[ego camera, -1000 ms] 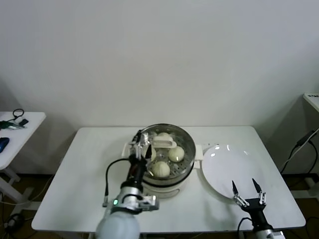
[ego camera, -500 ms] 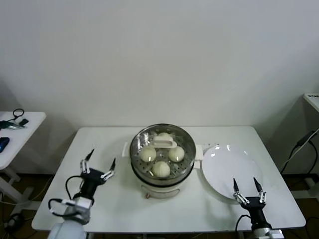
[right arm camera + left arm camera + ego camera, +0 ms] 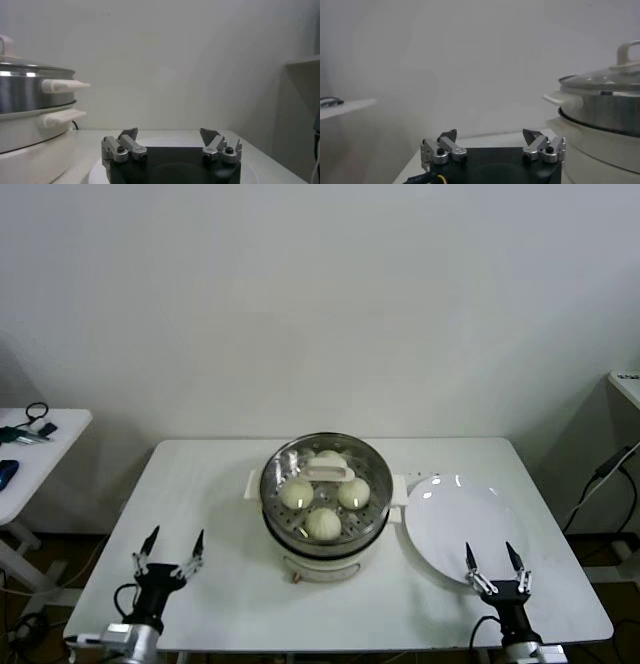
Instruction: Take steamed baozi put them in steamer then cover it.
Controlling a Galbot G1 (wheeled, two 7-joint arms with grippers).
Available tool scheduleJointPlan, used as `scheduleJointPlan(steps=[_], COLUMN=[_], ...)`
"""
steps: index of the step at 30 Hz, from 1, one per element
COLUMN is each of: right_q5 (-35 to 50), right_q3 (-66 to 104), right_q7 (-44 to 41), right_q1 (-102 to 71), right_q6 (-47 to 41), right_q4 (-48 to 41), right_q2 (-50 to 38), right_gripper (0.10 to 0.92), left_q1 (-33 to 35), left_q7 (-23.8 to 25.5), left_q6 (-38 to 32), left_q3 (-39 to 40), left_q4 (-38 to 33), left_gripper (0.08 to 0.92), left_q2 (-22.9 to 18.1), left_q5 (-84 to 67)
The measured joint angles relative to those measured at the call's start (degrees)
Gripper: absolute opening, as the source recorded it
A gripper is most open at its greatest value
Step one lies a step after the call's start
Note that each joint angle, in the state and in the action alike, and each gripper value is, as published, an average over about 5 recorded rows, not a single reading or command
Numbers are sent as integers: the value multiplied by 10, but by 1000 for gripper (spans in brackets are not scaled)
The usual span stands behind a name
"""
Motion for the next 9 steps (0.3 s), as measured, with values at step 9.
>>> scheduleJointPlan(steps=[9], right_q5=[2], right_q3=[-1], right_q7=[1], right_q1=[-1], right_q6=[0], right_q4=[0], right_q2=[0], right_gripper=[823], left_q1=[11], left_q7=[2], left_q6=[-25], left_q3=[-8], left_q4=[14], left_gripper=[823], left_q2=[-3], left_q5=[-37])
